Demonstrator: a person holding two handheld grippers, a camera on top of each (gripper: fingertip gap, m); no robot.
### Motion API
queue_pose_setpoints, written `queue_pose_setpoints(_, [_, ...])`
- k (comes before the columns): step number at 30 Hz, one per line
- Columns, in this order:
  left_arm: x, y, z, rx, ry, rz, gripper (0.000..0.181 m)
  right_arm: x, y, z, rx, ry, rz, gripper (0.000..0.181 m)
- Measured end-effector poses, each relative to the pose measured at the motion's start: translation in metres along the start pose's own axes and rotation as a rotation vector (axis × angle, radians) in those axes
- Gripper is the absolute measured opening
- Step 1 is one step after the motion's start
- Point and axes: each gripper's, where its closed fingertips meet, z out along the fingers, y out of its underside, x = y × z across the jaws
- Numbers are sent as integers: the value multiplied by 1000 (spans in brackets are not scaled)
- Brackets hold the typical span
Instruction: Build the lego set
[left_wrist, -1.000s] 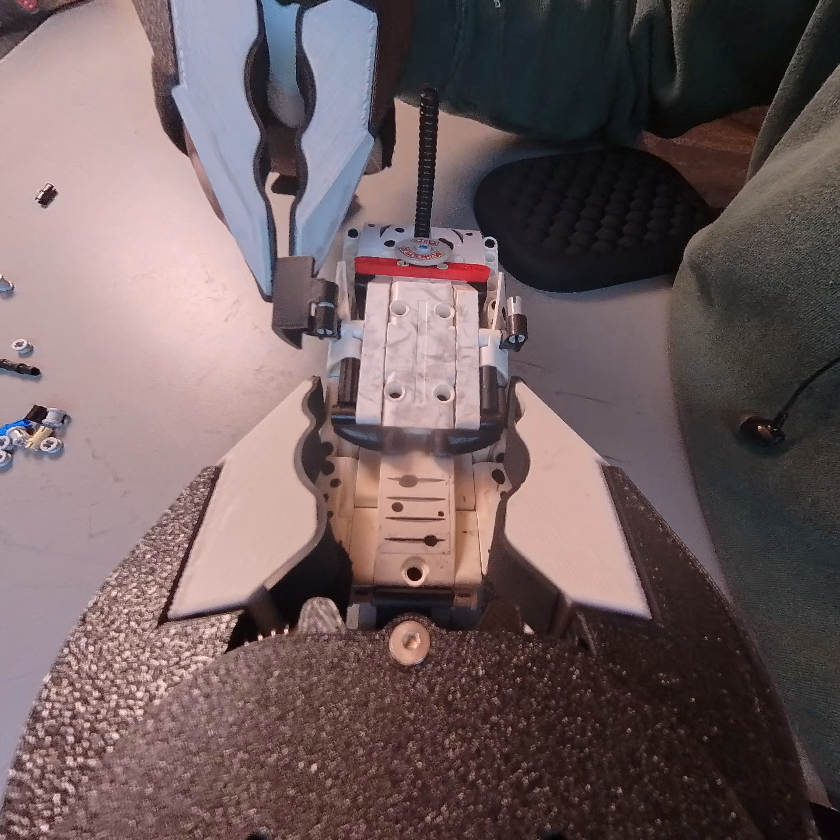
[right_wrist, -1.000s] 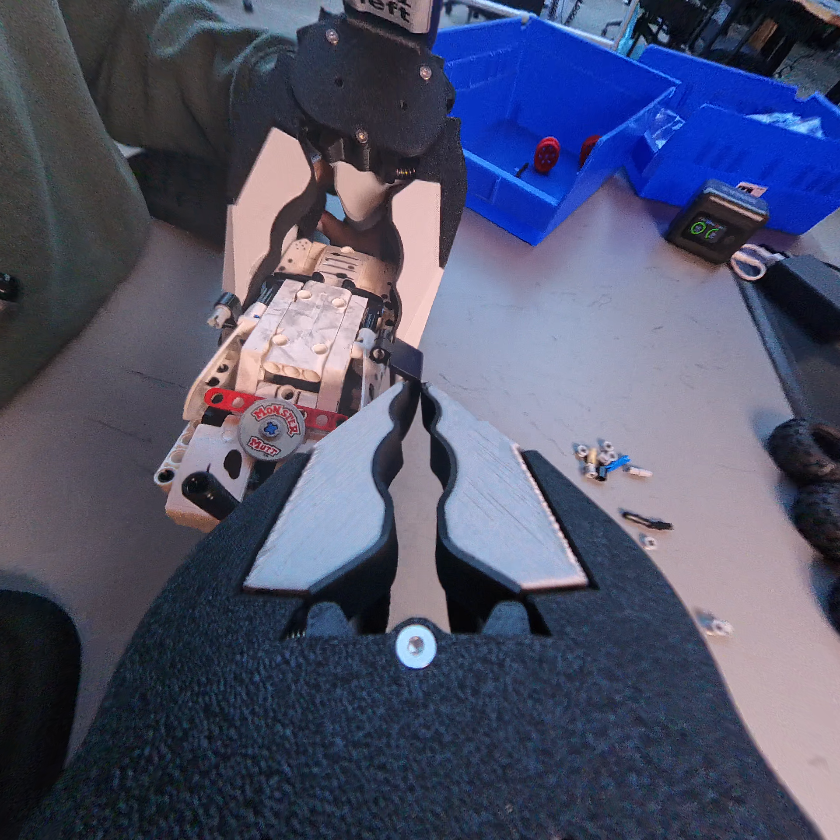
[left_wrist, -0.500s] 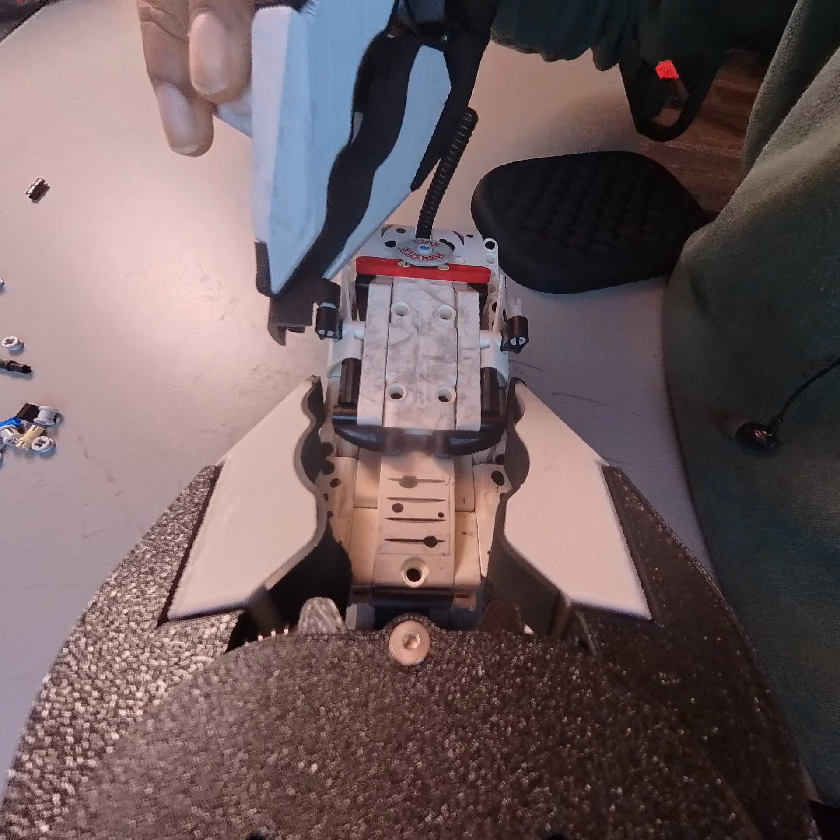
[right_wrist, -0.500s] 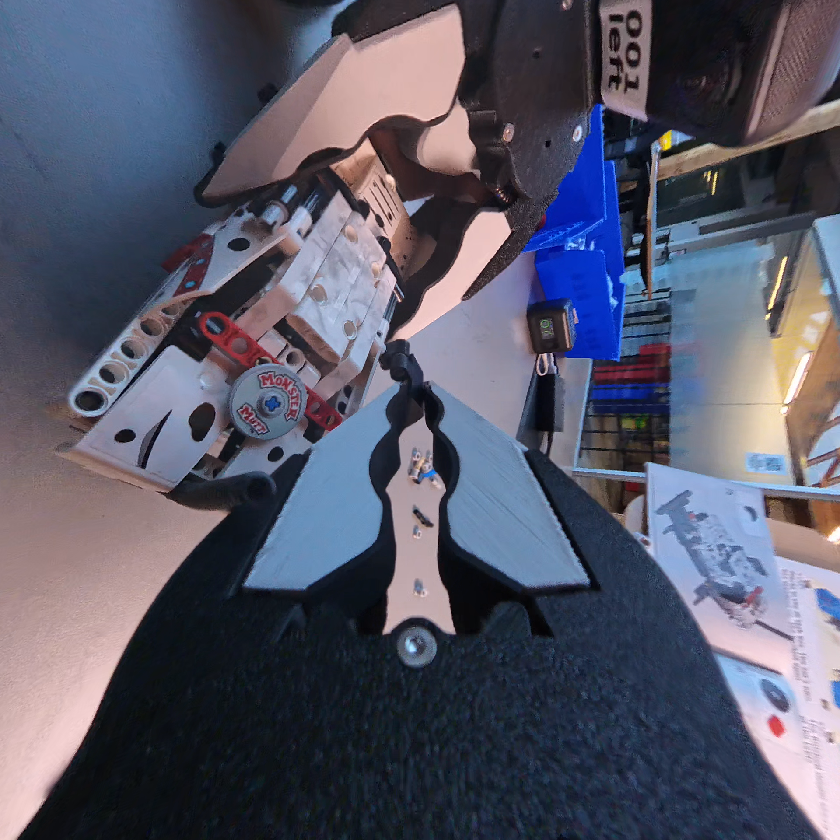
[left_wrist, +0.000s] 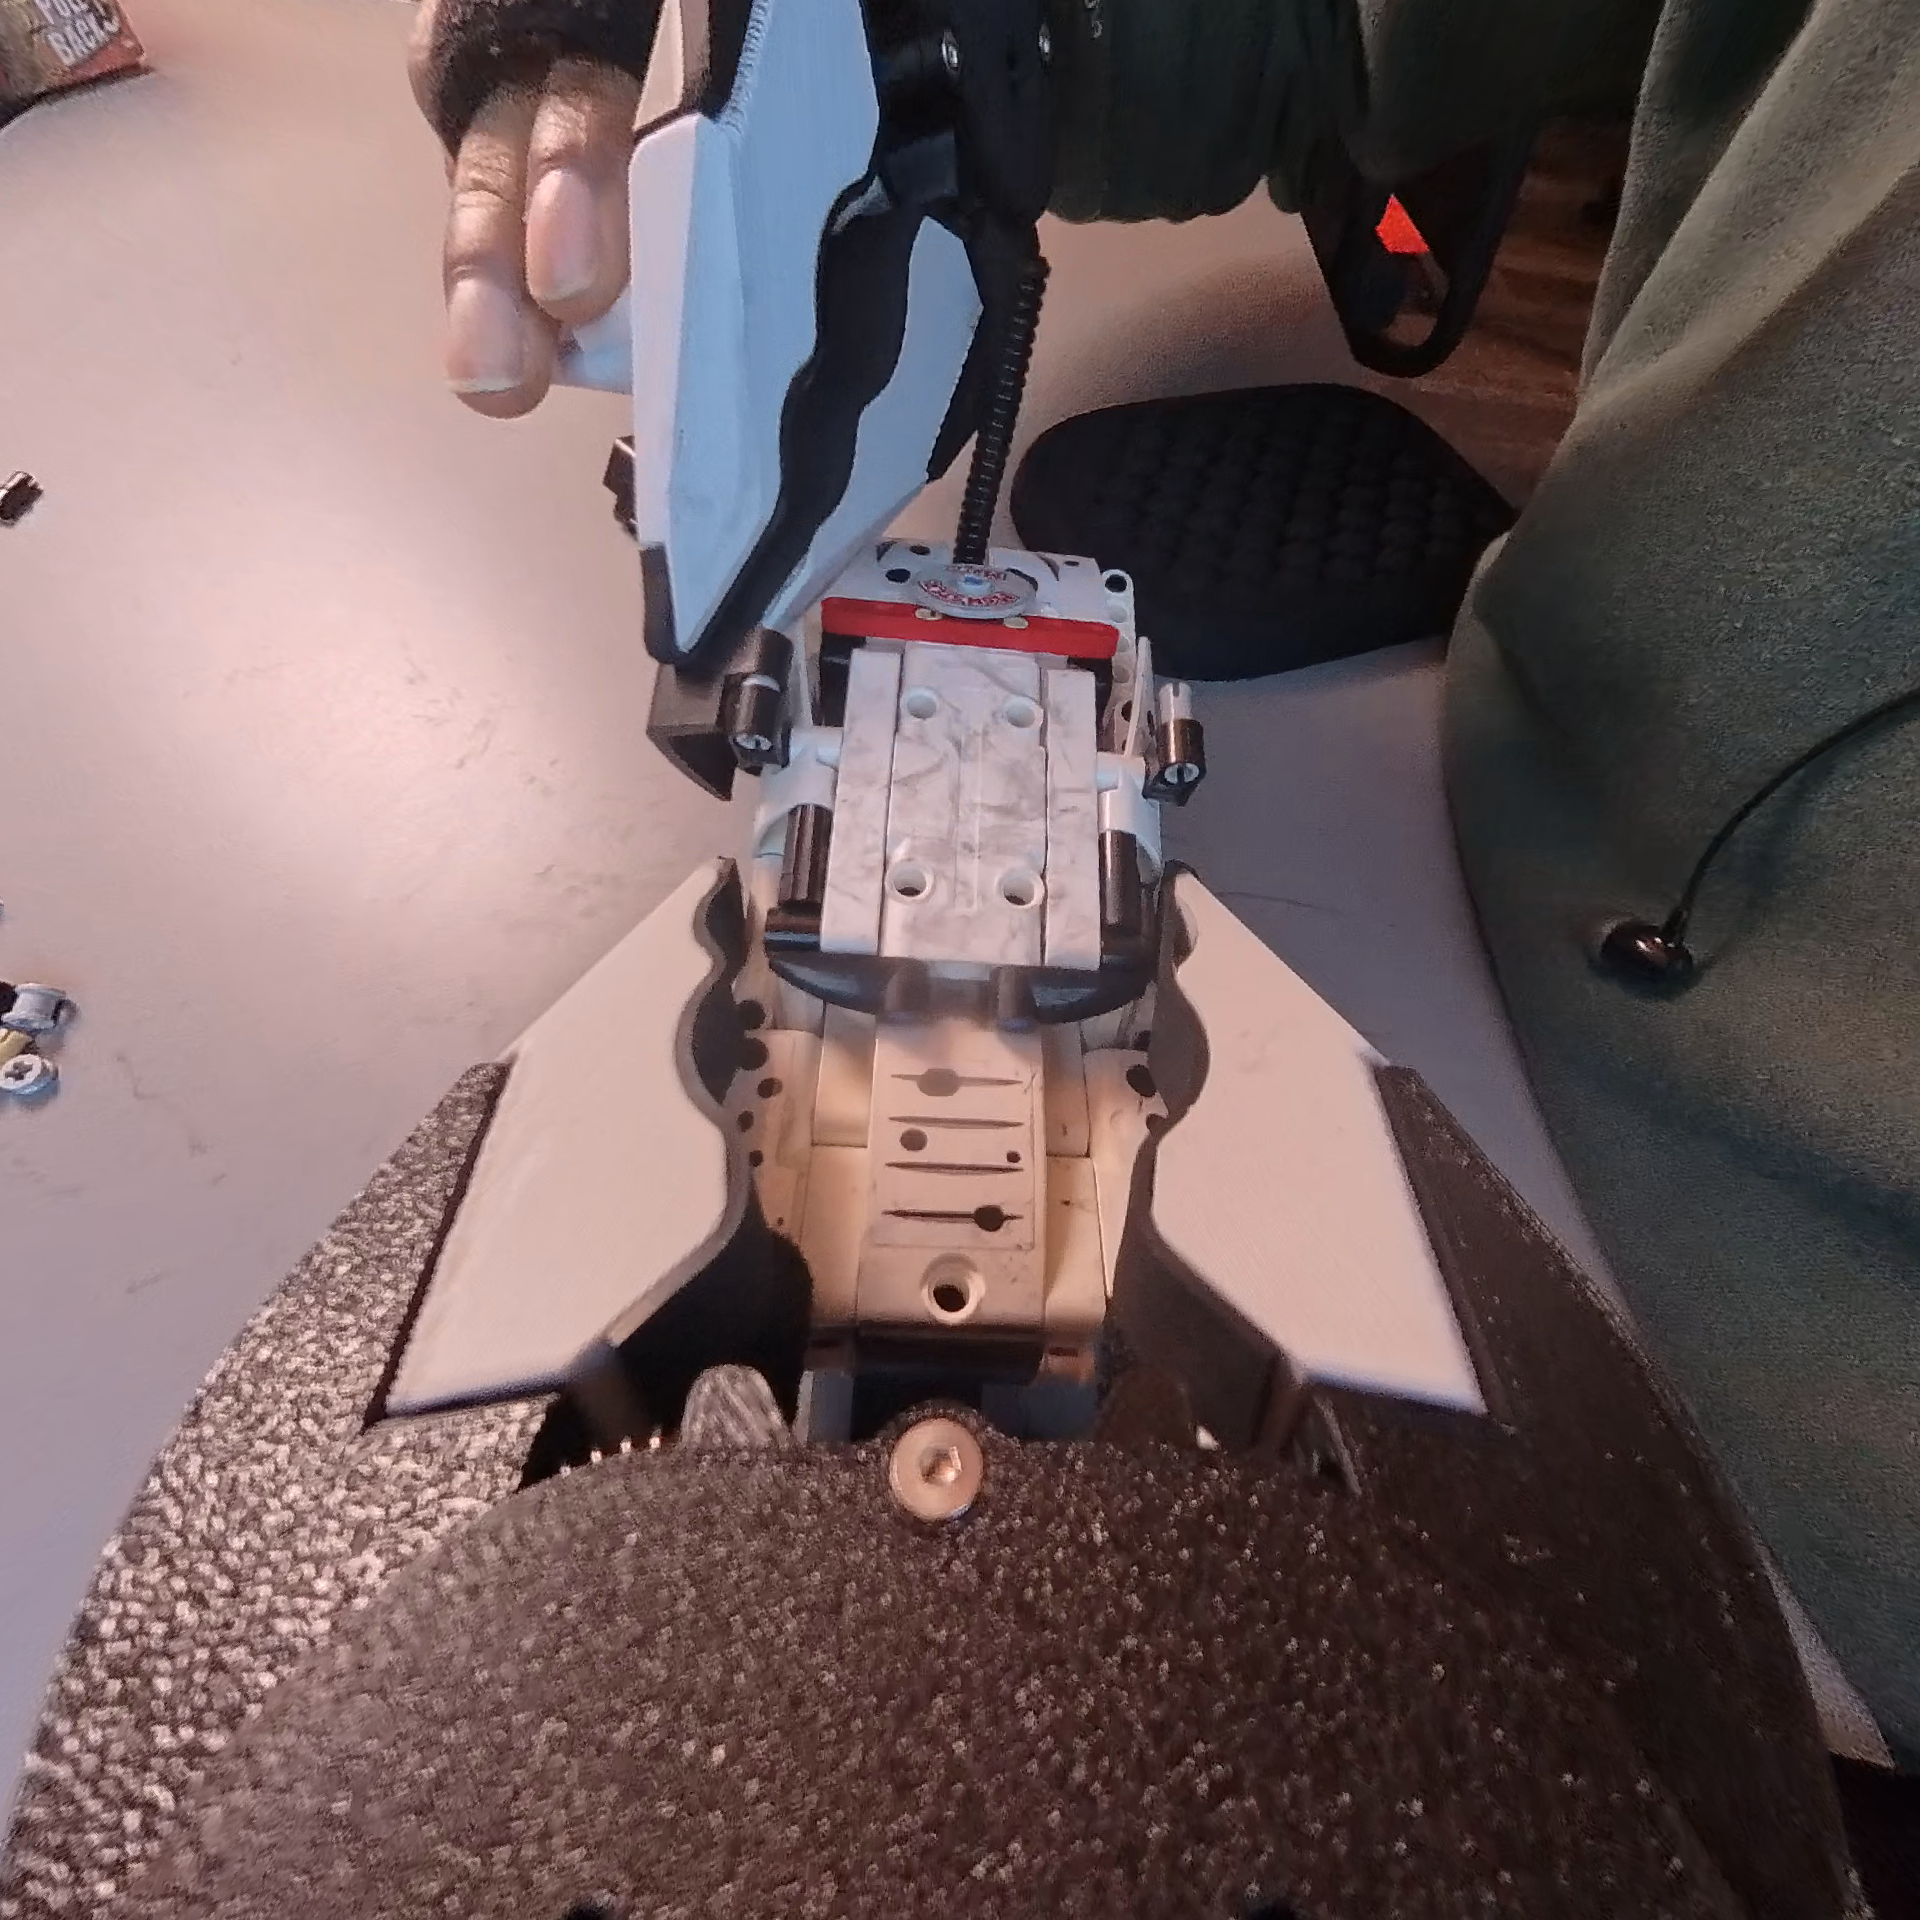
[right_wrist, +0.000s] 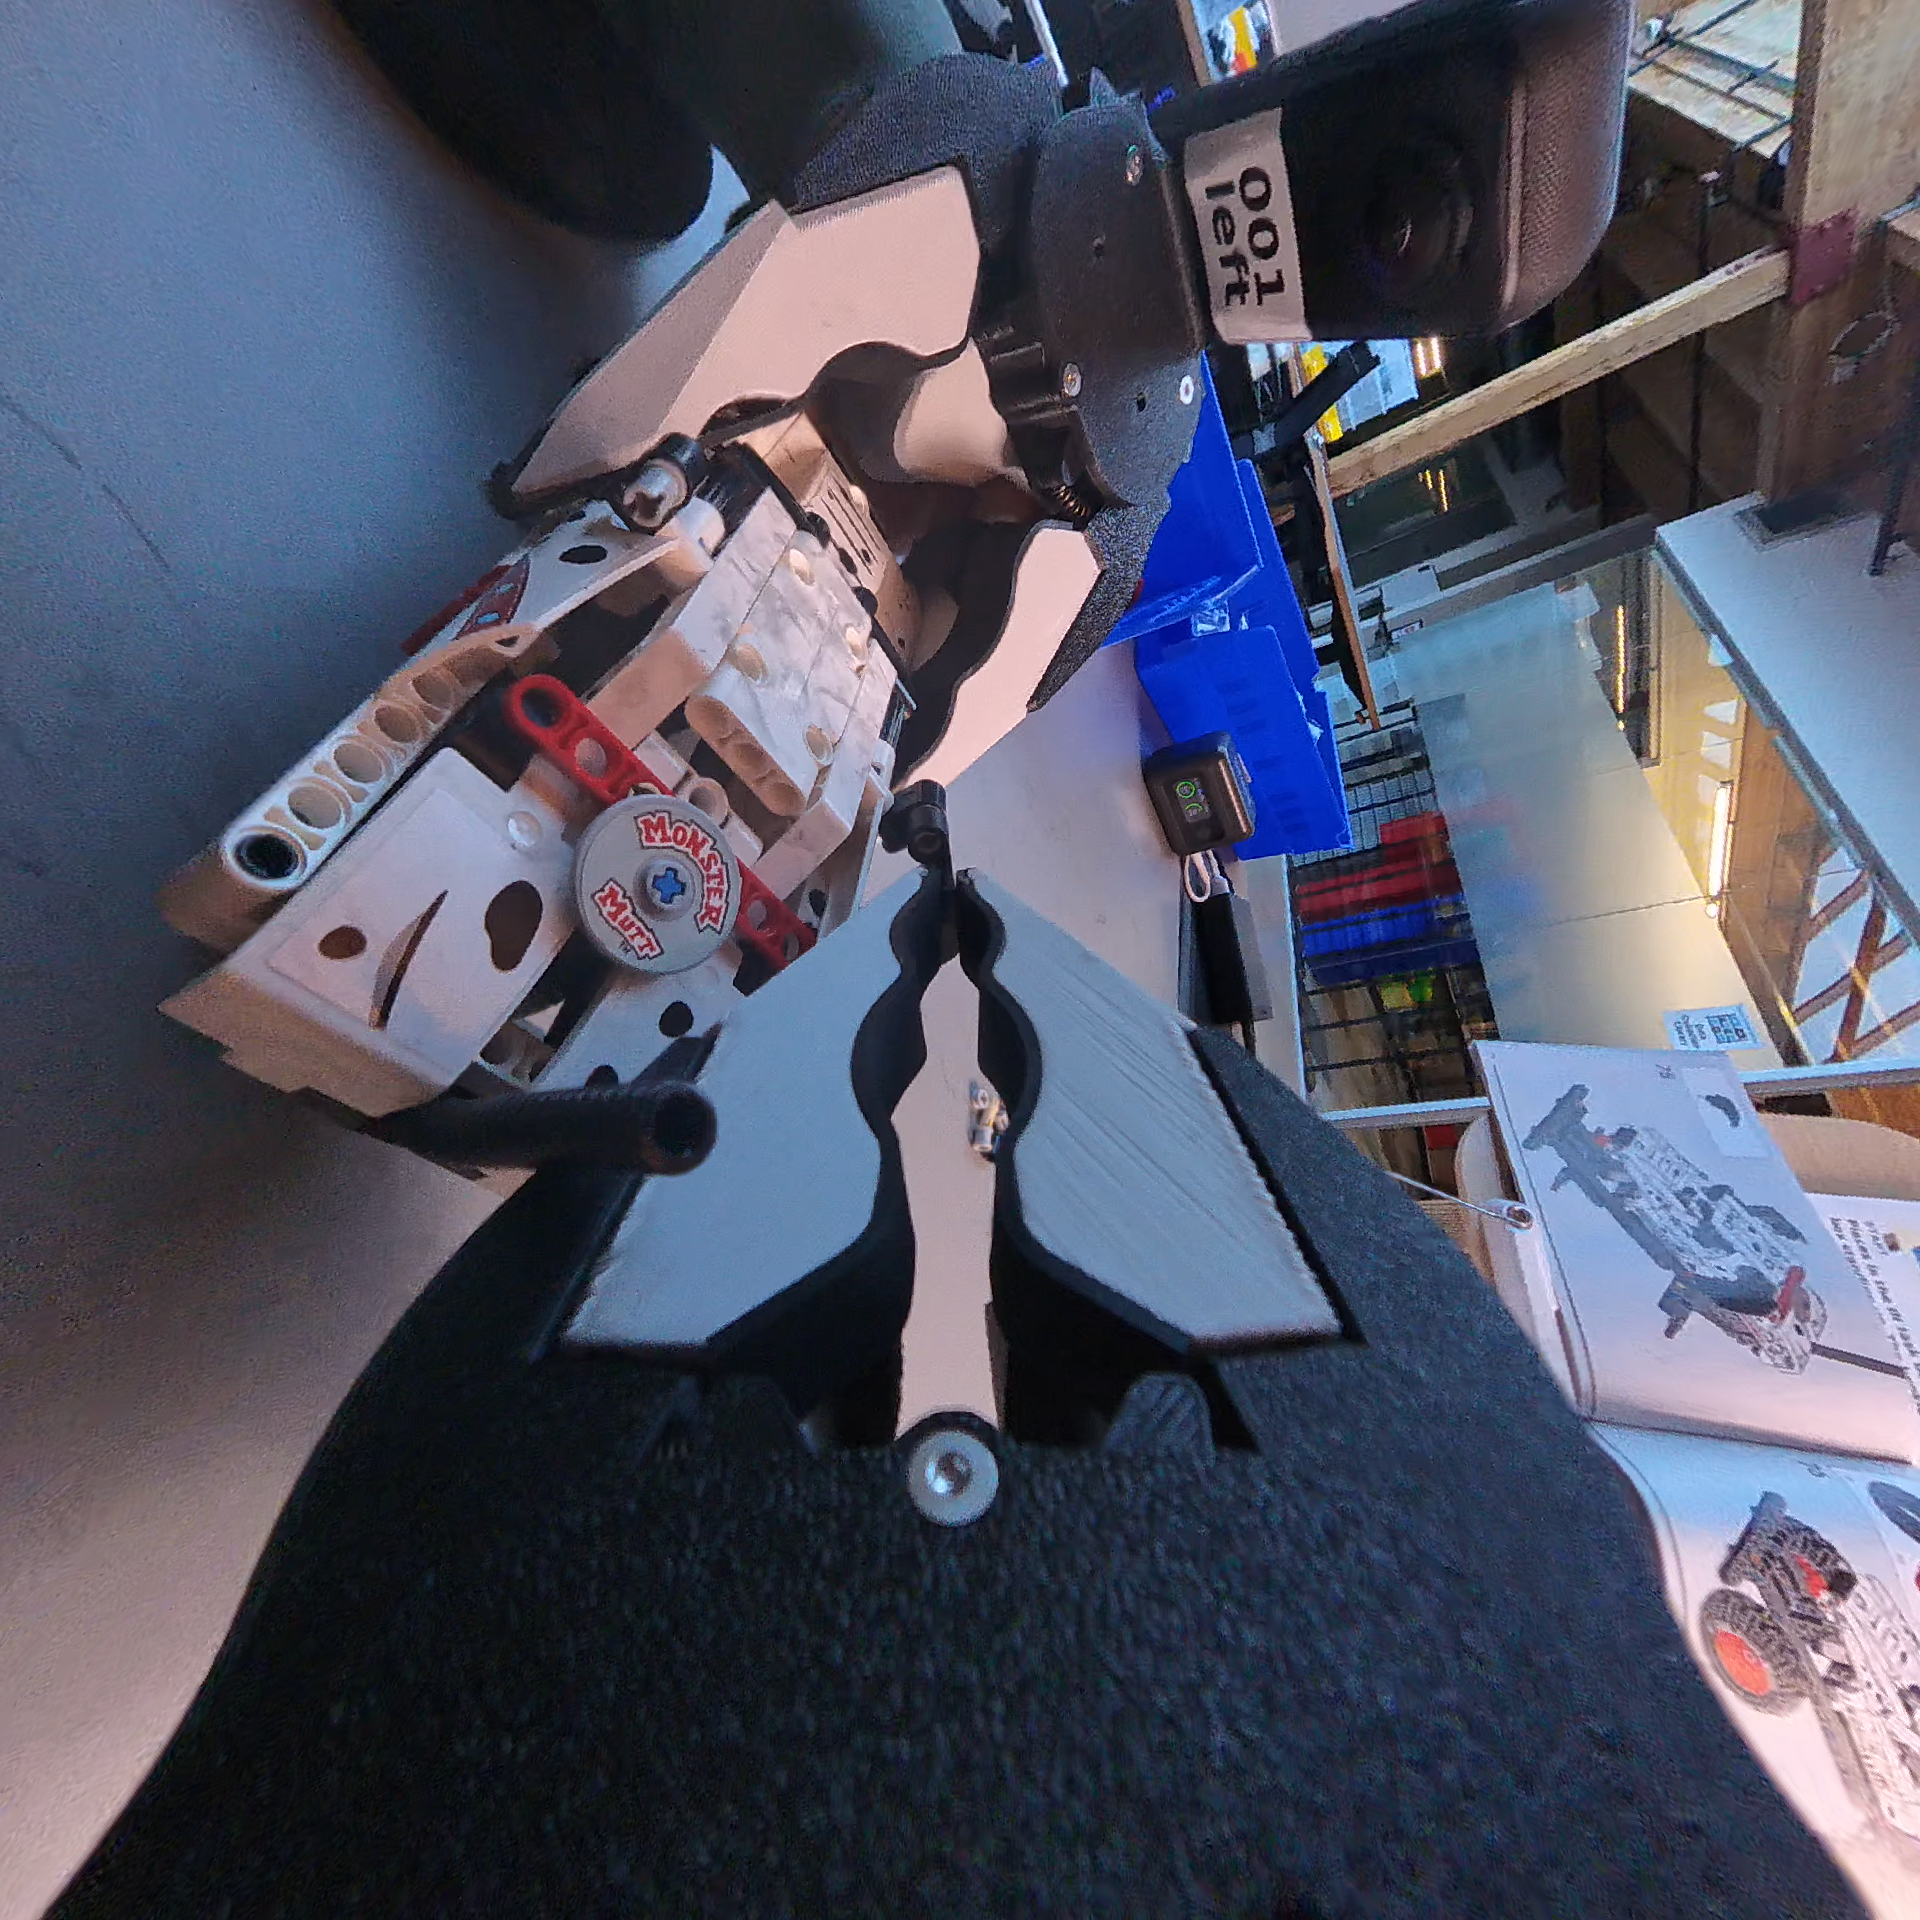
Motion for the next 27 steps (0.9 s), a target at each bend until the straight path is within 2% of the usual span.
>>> queue_pose_setpoints(3, [2,2,-4,5,29,1,76,-1,-1,-4,19,2,25,0])
queue_pose_setpoints(6, [-4,7,-16,26,13,-23,76,15,12,-22,5,38,110,0])
queue_pose_setpoints(10, [-6,3,-10,23,16,-22,76,15,15,-31,1,48,180,0])
queue_pose_setpoints(15, [-12,0,-8,34,-19,-44,77,53,62,-75,-95,202,545,1])
queue_pose_setpoints(18, [-20,-1,-5,23,-66,-34,77,51,102,-110,-216,240,853,1])
queue_pose_setpoints(20, [-28,-4,-1,22,-100,-45,77,50,109,-126,-185,276,1070,1])
queue_pose_setpoints(23, [-37,-18,-3,64,-129,-68,81,59,96,-134,-56,333,1311,1])
queue_pose_setpoints(25, [-34,-45,-23,212,-70,-130,90,69,78,-132,82,349,1452,1])
queue_pose_setpoints(27, [-39,-72,-54,400,-64,-214,87,77,54,-125,224,341,1532,1])
